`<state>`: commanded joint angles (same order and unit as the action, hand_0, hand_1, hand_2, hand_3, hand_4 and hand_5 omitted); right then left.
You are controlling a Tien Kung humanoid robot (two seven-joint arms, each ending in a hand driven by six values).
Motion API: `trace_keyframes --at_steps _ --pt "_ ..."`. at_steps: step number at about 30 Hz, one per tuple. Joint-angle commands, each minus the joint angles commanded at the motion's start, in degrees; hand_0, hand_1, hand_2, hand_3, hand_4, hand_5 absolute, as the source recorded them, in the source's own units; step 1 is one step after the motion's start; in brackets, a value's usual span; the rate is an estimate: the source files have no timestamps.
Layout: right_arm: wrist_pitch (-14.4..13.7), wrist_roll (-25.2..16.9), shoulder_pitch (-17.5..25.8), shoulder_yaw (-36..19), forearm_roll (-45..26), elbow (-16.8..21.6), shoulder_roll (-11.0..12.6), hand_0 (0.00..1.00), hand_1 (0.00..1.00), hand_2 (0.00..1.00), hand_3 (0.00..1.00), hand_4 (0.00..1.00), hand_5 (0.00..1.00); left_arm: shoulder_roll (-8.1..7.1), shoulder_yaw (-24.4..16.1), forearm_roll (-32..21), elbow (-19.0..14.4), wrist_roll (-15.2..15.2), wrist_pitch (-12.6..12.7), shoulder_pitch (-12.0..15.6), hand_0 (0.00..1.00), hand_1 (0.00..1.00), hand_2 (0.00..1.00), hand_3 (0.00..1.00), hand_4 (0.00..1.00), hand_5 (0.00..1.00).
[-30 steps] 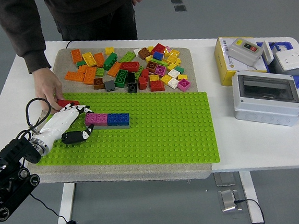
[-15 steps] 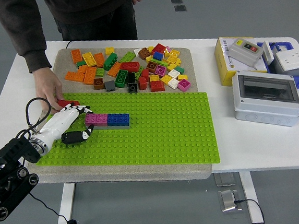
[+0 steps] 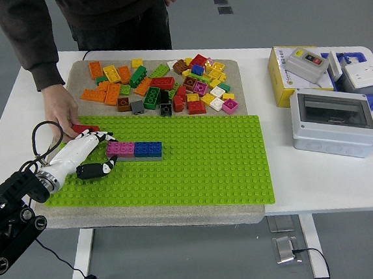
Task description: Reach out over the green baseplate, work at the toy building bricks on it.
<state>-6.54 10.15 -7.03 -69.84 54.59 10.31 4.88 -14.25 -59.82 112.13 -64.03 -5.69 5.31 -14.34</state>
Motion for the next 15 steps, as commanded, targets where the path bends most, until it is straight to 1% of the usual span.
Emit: trace_keyframes --at_steps 5,6,12,13,15 --pt "-0.02 -0.07 0.0 0.06 -0.06 0.0 0.0 0.631 0.614 0.624 0.615 0.396 0.758 -0.03 0.05 0.01 0.02 0.12 -0.28 -0.03 0.998 0.971 0.931 0.763 0.516 0.293" --pt "-0.02 -0.08 0.01 0.07 -0.07 0.0 0.0 0.63 0.613 0.624 0.614 0.396 0.757 -0.03 0.02 0.06 0.03 0.17 -0.35 -0.03 0.998 0.976 0.937 0.787 0.541 0.305" --pt "-0.03 -0.17 0.02 0.13 -0.14 0.0 0.01 0.63 0.613 0.624 0.614 0.396 0.757 -0.05 -0.06 0.28 0.01 0.37 -0.59 -0.03 0.998 0.976 0.937 0.787 0.541 0.305" --pt "-0.03 -0.18 0.02 0.14 -0.15 0.0 0.01 0.63 0.614 0.624 0.615 0.397 0.757 -0.05 -0.07 0.31 0.01 0.4 -0.63 -0.03 0.998 0.979 0.945 0.821 0.549 0.307" --pt "-0.03 -0.21 0.01 0.17 -0.17 0.0 0.01 0.63 0.614 0.624 0.615 0.397 0.757 -0.05 -0.1 0.39 -0.01 0.47 -0.71 -0.03 0.998 0.979 0.945 0.821 0.549 0.307"
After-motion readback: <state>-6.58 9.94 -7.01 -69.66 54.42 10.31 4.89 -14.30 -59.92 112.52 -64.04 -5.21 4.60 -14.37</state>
